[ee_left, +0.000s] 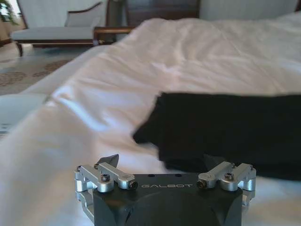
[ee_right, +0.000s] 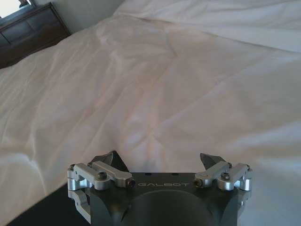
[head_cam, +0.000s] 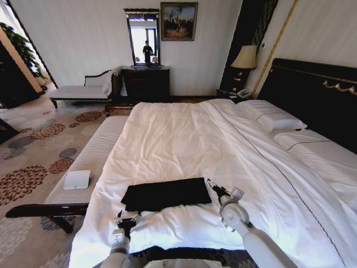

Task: Fold the clothes on the bed.

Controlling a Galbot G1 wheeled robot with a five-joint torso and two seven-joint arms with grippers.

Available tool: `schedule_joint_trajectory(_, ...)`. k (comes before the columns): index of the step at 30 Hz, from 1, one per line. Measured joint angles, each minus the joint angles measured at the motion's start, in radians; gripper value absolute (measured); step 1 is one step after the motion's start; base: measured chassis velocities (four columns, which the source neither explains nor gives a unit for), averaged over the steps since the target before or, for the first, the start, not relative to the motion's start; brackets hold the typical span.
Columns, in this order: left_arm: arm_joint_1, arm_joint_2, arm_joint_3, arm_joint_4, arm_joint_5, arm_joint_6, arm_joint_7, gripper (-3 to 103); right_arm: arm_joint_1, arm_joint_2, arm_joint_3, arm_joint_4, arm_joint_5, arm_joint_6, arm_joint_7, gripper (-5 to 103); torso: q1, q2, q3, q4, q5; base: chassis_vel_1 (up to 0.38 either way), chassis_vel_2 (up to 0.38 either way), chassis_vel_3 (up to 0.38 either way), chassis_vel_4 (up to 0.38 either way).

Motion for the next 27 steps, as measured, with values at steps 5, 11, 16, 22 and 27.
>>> schedule_joint_trajectory(5,0.041,0.009,-0.098,-0.130,-0.143,-0.011,0.004,100,-0.045,-0.011,0.002,0.037,0.064,-0.013,-0.005,100,0.000,0.000,0.000,-0.0002,0.0004,0.000,0.000,0.000,0.000)
schedule_joint_trajectory(11,-0.004,0.009,-0.277,-0.234,-0.319,0.029,-0.001,100,-0.073,-0.002,-0.006,0.055,0.151,-0.027,-0.028,100,0.000,0.000,0.000,-0.0001,0.0000,0.000,0.000,0.000,0.000)
schedule_joint_trajectory(16,-0.023,0.030,-0.343,-0.236,-0.369,0.050,-0.009,100,-0.068,0.015,-0.028,0.040,0.160,-0.041,-0.047,100,0.000,0.000,0.000,-0.0002,-0.0001,0.000,0.000,0.000,0.000)
schedule_joint_trajectory(22,0.003,0.035,-0.368,-0.262,-0.383,0.054,-0.009,100,-0.048,0.037,-0.055,-0.001,0.153,-0.043,-0.057,100,0.000,0.000,0.000,0.0000,0.0000,0.000,0.000,0.000,0.000)
schedule_joint_trajectory(27,0.009,0.029,-0.366,-0.267,-0.382,0.055,-0.010,100,-0.046,0.059,-0.063,-0.013,0.153,-0.035,-0.096,101,0.000,0.000,0.000,-0.0003,0.0000,0.000,0.000,0.000,0.000)
